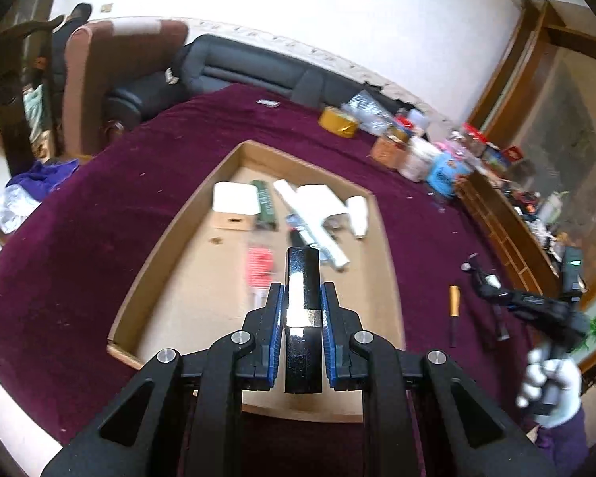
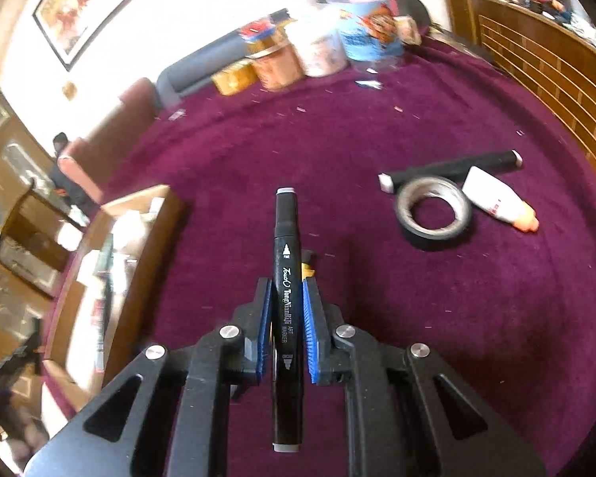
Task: Organize rigid objects
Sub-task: 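Carry the lipstick over the box with the left tool while the right tool lifts the marker, then open the left tool to drop the lipstick while the right tool lowers the marker into the box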
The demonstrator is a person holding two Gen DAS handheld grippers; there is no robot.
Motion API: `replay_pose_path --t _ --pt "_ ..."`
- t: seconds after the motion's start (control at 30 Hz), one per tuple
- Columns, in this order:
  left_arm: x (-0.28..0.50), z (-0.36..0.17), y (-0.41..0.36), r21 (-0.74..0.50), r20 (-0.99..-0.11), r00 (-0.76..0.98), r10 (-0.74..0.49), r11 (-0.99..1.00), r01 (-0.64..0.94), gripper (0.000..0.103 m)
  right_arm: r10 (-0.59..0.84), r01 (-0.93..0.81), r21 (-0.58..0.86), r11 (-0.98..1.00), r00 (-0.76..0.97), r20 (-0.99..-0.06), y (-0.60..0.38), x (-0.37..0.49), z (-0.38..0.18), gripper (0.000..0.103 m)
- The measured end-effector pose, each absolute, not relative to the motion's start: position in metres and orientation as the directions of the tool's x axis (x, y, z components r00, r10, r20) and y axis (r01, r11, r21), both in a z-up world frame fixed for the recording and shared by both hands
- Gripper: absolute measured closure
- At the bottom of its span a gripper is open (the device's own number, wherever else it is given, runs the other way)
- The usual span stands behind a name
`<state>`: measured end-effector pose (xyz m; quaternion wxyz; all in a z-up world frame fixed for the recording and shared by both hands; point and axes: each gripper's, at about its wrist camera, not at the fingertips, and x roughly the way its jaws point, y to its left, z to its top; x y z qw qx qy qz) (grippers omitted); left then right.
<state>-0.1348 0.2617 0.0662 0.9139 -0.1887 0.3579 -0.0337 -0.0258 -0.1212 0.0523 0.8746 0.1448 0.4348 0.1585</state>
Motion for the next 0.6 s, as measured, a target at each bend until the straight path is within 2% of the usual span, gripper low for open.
replay_pose_path --t 0.27,0.6 --pt "-0.104 0.043 0.290 -0.323 -0.736 0.661 -0.146 0.934 -0.153 0.088 0.549 -0.288 0.468 0.835 0.474 -0.688 -0.055 -0.032 0.068 0.091" --pt "-0.068 0.023 0.295 -0.257 -0.811 0.577 -0.097 0.945 -0.202 0.086 0.599 -0.384 0.471 0.794 0.358 -0.716 0.027 -0.035 0.062 0.090"
